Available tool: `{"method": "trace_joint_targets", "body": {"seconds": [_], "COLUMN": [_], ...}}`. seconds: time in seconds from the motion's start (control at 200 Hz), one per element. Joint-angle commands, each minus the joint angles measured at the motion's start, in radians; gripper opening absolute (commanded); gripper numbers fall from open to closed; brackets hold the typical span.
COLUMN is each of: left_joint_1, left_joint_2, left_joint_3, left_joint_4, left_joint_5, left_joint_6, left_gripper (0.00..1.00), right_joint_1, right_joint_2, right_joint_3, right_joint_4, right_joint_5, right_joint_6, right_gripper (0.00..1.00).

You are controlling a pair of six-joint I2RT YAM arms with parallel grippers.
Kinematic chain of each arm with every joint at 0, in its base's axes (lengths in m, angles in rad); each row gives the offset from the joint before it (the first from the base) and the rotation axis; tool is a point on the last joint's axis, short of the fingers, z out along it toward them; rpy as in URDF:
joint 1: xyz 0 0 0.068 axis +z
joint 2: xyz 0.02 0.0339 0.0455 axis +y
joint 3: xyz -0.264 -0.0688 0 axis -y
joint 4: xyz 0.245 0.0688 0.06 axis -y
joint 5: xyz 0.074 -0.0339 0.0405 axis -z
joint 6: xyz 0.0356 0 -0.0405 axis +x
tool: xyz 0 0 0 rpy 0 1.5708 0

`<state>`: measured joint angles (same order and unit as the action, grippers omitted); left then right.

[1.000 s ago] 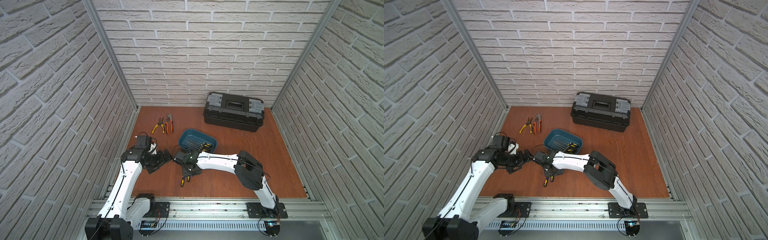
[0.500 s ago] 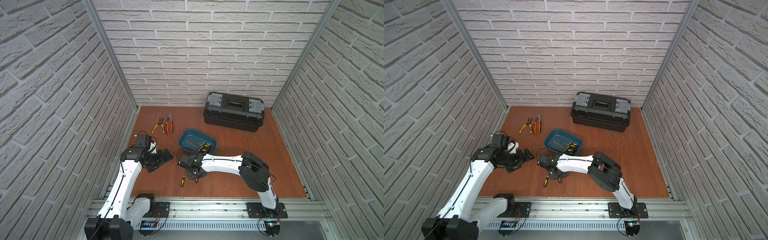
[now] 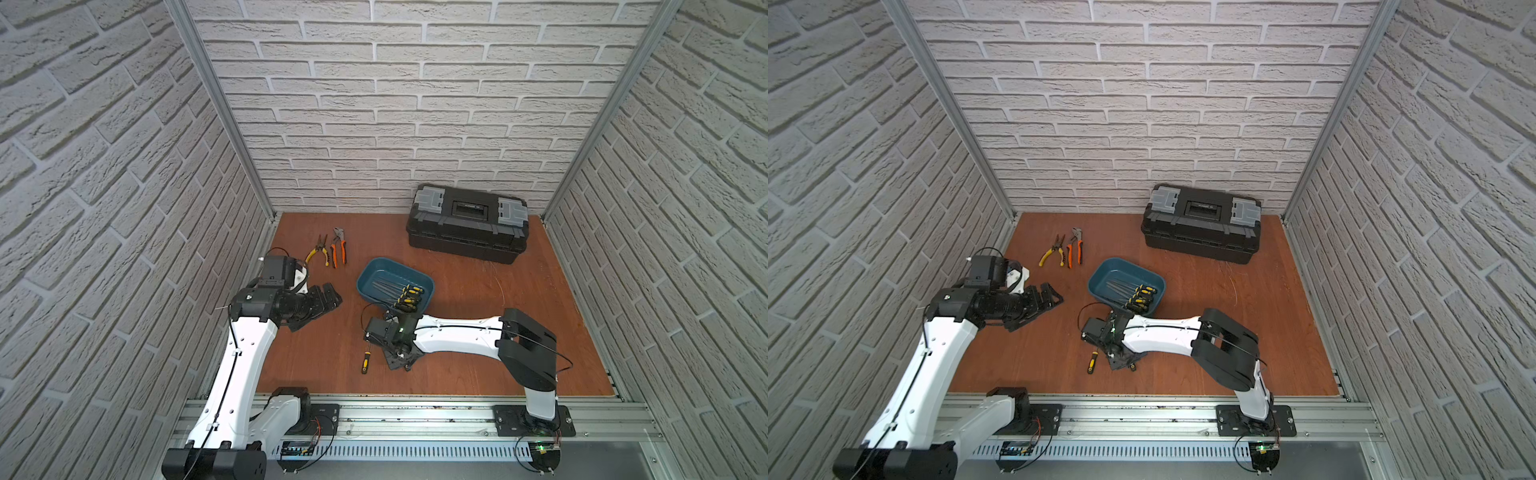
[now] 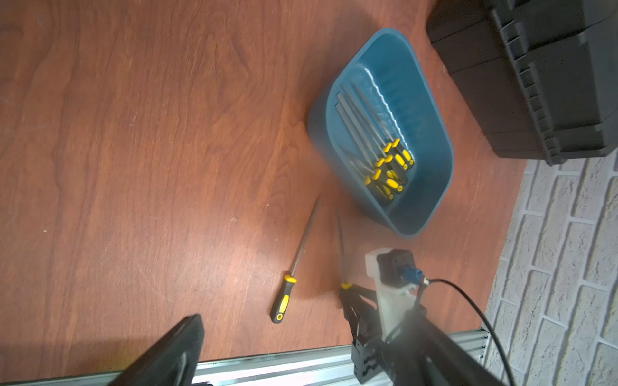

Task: Put the file tool into the storage box
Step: Pick up the file tool from the center of the board, then place the file tool in the storage box.

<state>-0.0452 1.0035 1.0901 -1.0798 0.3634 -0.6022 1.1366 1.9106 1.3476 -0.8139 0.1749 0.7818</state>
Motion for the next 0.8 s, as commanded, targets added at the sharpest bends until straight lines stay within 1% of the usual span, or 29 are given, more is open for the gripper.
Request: {"method": "trace_joint_targets", "body": {"seconds": [0.0,0.105,0.185,0.245,0.345,0.475,0.59,0.7,0.795], "left_joint_1": [-0.005,-0.006,-0.005,-0.005,-0.002,-0.004,-0.014,-0.024,-0.037], "left_joint_2": [0.024,0.075,0.131,0.181,0.281,0.419,0.514,0.565,0.582], "left_joint_3": [0.069,0.125,0.171,0.206,0.285,0.415,0.496,0.526,0.521], "left_joint_4": [0.003,0.037,0.069,0.094,0.123,0.129,0.11,0.095,0.101], "left_joint_5": [0.004,0.035,0.05,0.054,0.069,0.094,0.1,0.093,0.088], "left_joint_6": [0.0,-0.01,-0.014,-0.016,-0.015,-0.004,0.019,0.022,0.012], "left_gripper": [0.98,0.98,0.98,0.98,0.98,0.98,0.98,0.98,0.98], "right_joint_1": [0.005,-0.009,-0.04,-0.078,-0.165,-0.273,-0.348,-0.402,-0.417], "right_joint_2": [-0.129,-0.158,-0.162,-0.162,-0.147,-0.068,0.022,0.125,0.19], "right_joint_3": [0.017,0.079,0.137,0.18,0.243,0.375,0.471,0.545,0.6], "right_joint_4": [0.005,-0.035,-0.079,-0.105,-0.121,-0.171,-0.188,-0.193,-0.203], "right_joint_5": [-0.024,-0.063,-0.079,-0.093,-0.16,-0.231,-0.275,-0.331,-0.345], "right_joint_6": [-0.139,-0.242,-0.312,-0.361,-0.444,-0.568,-0.668,-0.735,-0.792], "right_gripper": [0.13,0.13,0.13,0.14,0.15,0.15,0.15,0.15,0.15]}}
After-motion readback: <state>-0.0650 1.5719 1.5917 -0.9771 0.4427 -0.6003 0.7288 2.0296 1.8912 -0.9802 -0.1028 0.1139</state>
